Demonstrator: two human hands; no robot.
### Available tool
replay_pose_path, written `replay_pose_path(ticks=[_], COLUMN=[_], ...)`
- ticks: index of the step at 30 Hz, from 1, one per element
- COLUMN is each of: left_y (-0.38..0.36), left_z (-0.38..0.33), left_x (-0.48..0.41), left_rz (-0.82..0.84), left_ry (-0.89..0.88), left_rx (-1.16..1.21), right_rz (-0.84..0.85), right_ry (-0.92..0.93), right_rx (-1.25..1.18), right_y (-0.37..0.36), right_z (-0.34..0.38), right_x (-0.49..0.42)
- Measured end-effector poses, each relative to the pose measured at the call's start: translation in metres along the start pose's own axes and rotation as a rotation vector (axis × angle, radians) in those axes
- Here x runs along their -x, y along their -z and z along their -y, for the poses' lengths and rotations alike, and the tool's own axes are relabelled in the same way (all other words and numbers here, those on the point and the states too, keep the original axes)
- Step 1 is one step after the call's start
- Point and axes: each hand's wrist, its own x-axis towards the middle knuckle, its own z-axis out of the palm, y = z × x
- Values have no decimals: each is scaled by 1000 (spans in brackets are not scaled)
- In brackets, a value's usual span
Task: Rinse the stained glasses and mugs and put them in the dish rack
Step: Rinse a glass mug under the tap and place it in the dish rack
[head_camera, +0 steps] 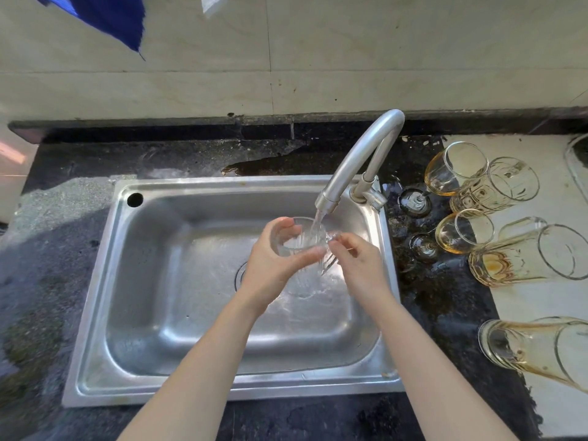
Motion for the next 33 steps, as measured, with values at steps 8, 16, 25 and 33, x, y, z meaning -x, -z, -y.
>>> replay_pose_path(ticks=[8, 16, 25, 33], left_y=[10, 0, -3, -5], left_z=[10, 13, 18, 9], left_x=[4, 0, -5, -8], left_rz=[107, 61, 26, 14], left_ry=[-119, -119, -47, 131], left_rx=[-257, -308, -253, -56], right_rz=[32, -109, -122, -217], right_ry=[53, 105, 110, 0], right_rx=[230, 410, 998, 855], right_y=[15, 43, 51, 55], right_z=[-4, 19, 23, 34], right_x=[-11, -18, -74, -80])
